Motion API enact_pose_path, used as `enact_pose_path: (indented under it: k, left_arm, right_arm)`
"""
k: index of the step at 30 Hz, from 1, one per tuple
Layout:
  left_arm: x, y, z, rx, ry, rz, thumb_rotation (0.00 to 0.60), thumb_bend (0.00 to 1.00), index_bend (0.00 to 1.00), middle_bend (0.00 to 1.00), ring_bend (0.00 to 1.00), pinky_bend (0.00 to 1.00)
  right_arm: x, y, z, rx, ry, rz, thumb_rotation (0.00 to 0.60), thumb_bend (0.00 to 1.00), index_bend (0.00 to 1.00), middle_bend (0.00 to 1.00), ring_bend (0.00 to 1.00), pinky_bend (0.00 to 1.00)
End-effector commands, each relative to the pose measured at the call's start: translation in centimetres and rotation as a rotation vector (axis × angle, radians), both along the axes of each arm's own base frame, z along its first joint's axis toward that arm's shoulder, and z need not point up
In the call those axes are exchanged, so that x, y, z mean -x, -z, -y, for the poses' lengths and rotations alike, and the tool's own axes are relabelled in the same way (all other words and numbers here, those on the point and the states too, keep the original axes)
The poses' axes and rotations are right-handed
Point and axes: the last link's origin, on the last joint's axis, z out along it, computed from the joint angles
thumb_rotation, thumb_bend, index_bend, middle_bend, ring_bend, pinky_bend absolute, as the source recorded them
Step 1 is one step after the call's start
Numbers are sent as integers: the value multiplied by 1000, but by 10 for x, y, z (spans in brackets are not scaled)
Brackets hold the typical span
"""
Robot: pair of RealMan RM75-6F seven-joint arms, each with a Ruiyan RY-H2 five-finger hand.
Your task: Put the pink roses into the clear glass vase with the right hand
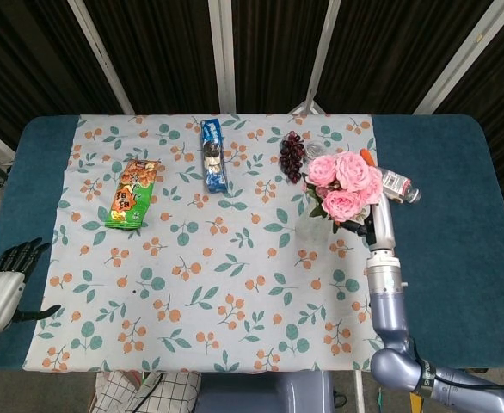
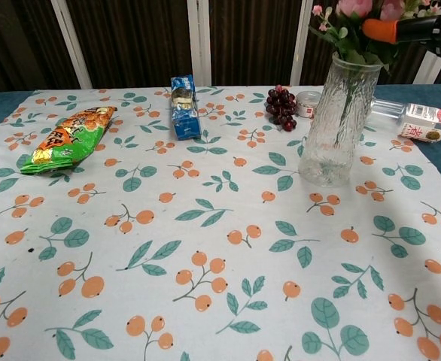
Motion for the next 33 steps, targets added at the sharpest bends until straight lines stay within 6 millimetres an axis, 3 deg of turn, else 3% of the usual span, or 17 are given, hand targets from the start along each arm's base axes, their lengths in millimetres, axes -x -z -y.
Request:
enact_pose_path:
  k: [1,21,26,33]
  left_arm:
    - [0,0,0,1,1,0,600,0,0,0,0,0]
    - [-1,3,0,9,1,-6,600,0,0,0,0,0]
    - [-1,2,0,6,2,-12,600,0,0,0,0,0]
    - [0,1,0,-6,18,-38,600,0,0,0,0,0]
  right_arm:
    - [3,-1,-5,-32,-7,-34,600,351,0,0,0,0]
    - [40,-31,-49,-148,-38,-294,600,348,0,0,0,0]
    - [68,-45,-66,-159,-26,-485,600,348,0,0,0,0]
    - [125,-61,-105,-148,21,-855,600,347,0,0,0,0]
